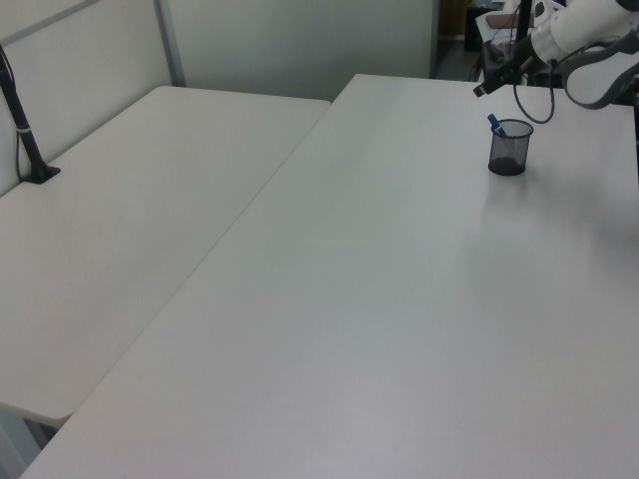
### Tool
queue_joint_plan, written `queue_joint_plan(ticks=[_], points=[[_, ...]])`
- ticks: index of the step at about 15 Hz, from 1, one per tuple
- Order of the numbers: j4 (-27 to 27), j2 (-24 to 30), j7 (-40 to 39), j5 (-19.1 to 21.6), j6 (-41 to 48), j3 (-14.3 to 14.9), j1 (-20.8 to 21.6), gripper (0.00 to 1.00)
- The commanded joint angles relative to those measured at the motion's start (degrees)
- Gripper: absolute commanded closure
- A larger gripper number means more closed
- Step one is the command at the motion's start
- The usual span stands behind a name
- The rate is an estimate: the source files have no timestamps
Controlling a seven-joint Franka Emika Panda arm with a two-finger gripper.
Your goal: Insert the marker
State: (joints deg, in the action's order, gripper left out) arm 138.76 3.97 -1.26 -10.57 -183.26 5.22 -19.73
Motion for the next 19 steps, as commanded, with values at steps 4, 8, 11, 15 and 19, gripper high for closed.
queue_joint_plan(ticks=[4,8,11,15,19], points=[[-24.81,1.57,10.39,2.04,49.24,-0.73,7.93,0.00],[-35.81,0.86,10.40,9.50,70.20,-1.88,10.76,0.00],[-39.52,-0.10,10.57,11.98,77.95,-2.85,12.86,0.00],[-39.79,-0.63,16.18,12.07,78.24,-1.97,18.39,0.00],[-39.97,-2.91,14.28,9.71,78.32,2.33,24.63,0.00]])
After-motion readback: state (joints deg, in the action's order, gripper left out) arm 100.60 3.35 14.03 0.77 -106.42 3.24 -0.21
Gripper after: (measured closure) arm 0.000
